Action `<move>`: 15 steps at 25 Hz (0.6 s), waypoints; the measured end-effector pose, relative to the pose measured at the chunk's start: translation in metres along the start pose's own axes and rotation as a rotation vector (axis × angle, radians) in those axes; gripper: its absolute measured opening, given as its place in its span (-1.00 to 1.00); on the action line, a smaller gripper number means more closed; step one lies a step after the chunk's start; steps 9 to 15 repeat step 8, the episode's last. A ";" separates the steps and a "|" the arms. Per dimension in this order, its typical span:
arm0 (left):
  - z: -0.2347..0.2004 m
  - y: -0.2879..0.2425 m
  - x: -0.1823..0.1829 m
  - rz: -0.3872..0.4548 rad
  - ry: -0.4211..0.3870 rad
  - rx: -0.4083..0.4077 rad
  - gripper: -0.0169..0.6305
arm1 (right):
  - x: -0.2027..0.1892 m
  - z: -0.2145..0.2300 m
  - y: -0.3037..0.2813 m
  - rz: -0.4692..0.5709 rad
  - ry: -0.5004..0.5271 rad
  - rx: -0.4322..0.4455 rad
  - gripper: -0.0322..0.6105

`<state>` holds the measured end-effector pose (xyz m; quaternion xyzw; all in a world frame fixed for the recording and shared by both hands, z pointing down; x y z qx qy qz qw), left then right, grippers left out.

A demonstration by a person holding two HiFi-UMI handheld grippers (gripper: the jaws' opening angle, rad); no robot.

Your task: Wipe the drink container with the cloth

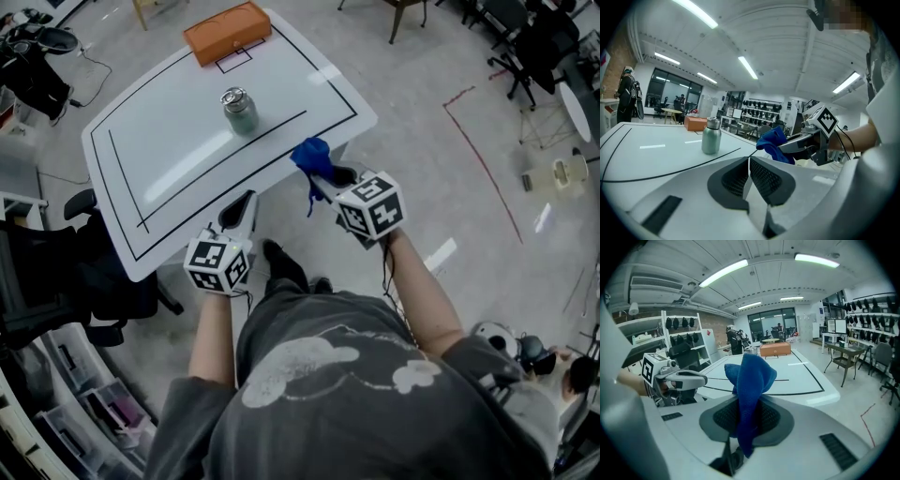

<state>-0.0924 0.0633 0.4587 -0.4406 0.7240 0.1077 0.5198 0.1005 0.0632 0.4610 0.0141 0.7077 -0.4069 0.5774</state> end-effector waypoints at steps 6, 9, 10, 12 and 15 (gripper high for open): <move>0.031 0.029 -0.021 0.032 0.017 0.004 -0.91 | -0.015 -0.027 0.039 0.030 0.012 -0.001 -0.70; 0.043 0.040 -0.029 0.035 0.017 0.006 -0.91 | -0.022 -0.037 0.052 0.027 0.019 -0.006 -0.70; 0.043 0.040 -0.029 0.035 0.017 0.006 -0.91 | -0.022 -0.037 0.052 0.027 0.019 -0.006 -0.70; 0.043 0.040 -0.029 0.035 0.017 0.006 -0.91 | -0.022 -0.037 0.052 0.027 0.019 -0.006 -0.70; 0.043 0.040 -0.029 0.035 0.017 0.006 -0.91 | -0.022 -0.037 0.052 0.027 0.019 -0.006 -0.70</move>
Point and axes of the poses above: the fingertips, and each gripper's own axes: y backward along the fingers, z to its right, x out of its top, the point moved 5 cm from there along y, backward along the fingers, and after that the axes turned 13 degrees about y, right-handed, at the moved point
